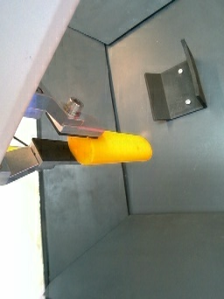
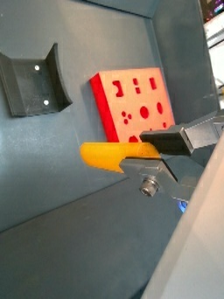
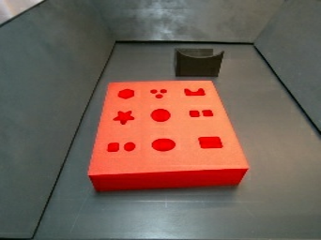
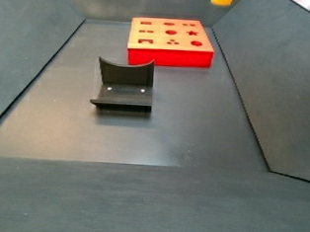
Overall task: Pick up the oval object. Move up. Move to above the board. Insert the oval object.
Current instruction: Move to above the board.
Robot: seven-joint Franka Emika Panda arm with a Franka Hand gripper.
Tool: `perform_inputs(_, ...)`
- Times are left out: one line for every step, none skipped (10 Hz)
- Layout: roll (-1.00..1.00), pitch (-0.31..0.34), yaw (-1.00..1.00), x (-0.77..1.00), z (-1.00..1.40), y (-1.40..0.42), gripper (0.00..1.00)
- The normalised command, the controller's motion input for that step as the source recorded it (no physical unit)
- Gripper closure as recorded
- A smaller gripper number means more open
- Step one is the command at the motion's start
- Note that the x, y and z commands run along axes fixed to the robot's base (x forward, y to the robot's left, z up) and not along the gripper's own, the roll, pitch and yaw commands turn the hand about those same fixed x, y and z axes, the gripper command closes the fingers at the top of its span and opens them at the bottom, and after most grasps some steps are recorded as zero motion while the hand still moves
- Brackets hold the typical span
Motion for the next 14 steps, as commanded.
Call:
perform_inputs(0.02, 0.159, 1.0, 0.18, 0.0, -1.0, 1.0)
perform_inputs(0.03, 0.157, 1.0, 0.18, 0.0, -1.0, 1.0)
perform_inputs(0.03, 0.164, 1.0, 0.18, 0.0, -1.0, 1.0)
perform_inputs(0.01, 0.177, 1.0, 0.19, 0.0, -1.0, 1.0)
perform_inputs(0.0, 0.19, 1.0, 0.2, 0.0, -1.0, 1.0)
perform_inputs(0.0, 0.206, 1.0, 0.21, 0.01, -1.0, 1.0)
perform_inputs(-0.01, 0.225, 1.0, 0.22, 0.01, -1.0, 1.0)
perform_inputs(-0.01, 0.239, 1.0, 0.23, 0.01, -1.0, 1.0)
perform_inputs(-0.02, 0.253, 1.0, 0.24, 0.02, -1.0, 1.0)
perform_inputs(-0.02, 0.274, 1.0, 0.26, 0.02, -1.0, 1.0)
perform_inputs(-0.01, 0.303, 1.0, 0.27, 0.03, -1.0, 1.0)
perform_inputs(-0.01, 0.324, 0.94, 0.29, 0.03, -0.97, 1.0)
perform_inputs(0.01, 0.277, 0.67, 0.23, 0.03, -0.68, 1.0)
perform_inputs(0.03, 0.197, 0.35, 0.15, 0.03, -0.33, 1.0)
